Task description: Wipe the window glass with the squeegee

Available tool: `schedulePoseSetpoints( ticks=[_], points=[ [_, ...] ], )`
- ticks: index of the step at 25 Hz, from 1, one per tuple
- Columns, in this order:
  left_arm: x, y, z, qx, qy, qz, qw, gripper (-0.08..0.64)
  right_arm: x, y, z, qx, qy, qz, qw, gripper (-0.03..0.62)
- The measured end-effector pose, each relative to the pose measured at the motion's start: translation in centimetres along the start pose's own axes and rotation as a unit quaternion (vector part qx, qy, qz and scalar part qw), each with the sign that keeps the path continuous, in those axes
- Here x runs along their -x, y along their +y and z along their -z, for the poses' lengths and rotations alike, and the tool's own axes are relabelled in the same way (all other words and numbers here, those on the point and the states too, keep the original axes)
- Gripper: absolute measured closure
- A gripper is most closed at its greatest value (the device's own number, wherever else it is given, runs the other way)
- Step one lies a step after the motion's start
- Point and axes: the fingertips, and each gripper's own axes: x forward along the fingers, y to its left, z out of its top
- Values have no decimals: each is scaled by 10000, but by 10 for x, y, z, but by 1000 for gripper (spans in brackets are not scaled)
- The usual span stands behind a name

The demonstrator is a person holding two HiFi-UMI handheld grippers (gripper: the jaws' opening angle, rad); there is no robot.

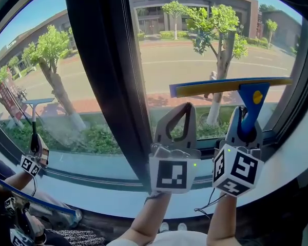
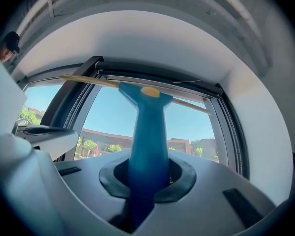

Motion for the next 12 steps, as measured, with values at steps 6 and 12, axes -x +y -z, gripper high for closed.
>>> schedulePoseSetpoints(
  ticks=[6, 12],
  points=[
    [-1, -5, 1, 27, -11, -13, 10000, 568, 4, -9, 0, 6, -86, 29, 10000, 532],
    [-3, -10, -1, 48, -11, 8, 10000, 568, 5, -13, 0, 16, -75, 56, 10000, 532]
  ],
)
